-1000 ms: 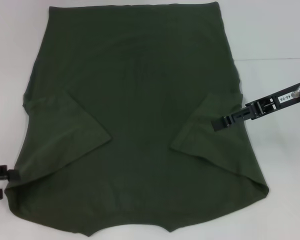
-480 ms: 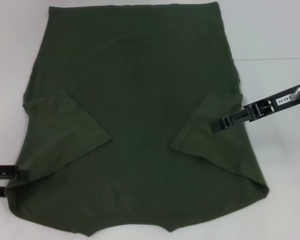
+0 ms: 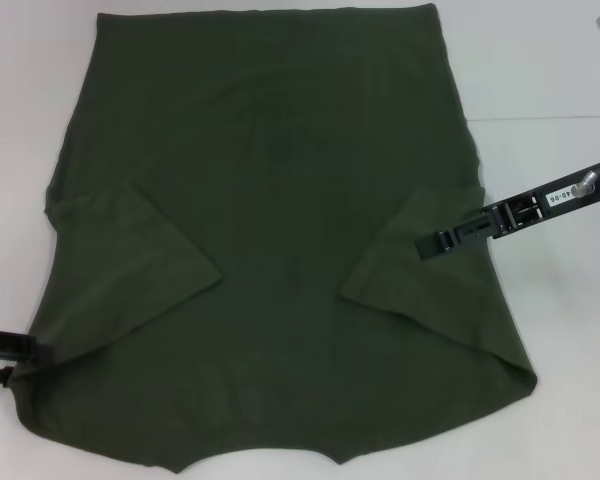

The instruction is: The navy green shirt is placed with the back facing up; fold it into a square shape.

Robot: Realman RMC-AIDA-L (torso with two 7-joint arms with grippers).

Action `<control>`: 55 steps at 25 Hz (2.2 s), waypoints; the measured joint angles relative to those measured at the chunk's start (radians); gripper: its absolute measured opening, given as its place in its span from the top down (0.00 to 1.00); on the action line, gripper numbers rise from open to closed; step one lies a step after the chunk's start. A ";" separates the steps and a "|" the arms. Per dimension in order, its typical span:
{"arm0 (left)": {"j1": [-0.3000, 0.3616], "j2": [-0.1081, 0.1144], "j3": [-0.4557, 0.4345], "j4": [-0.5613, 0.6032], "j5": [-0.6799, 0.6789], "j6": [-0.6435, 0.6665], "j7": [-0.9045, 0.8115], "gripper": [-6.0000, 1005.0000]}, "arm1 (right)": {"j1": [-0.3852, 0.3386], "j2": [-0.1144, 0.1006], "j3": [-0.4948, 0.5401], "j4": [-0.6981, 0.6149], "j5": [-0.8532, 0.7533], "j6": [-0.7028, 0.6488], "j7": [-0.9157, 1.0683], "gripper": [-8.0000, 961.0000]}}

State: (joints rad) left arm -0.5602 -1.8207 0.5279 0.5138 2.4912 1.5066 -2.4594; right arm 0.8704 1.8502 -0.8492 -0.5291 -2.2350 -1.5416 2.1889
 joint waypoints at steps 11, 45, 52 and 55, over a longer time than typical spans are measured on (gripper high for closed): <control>-0.009 -0.002 0.020 0.000 0.000 -0.018 -0.013 0.48 | 0.003 0.000 0.003 0.013 0.005 0.012 -0.009 0.06; -0.032 0.017 0.025 -0.001 0.038 -0.011 -0.019 0.99 | -0.071 -0.094 0.006 0.014 -0.083 -0.085 0.323 0.06; -0.036 0.012 0.026 -0.001 0.038 -0.015 -0.016 0.99 | -0.106 -0.099 0.007 0.038 -0.114 -0.087 0.350 0.07; -0.039 0.011 0.026 -0.001 0.038 -0.015 -0.015 0.99 | -0.117 -0.100 0.006 0.063 -0.115 -0.077 0.344 0.07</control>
State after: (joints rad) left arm -0.5988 -1.8095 0.5538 0.5123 2.5296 1.4915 -2.4747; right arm 0.7539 1.7501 -0.8436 -0.4665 -2.3497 -1.6186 2.5334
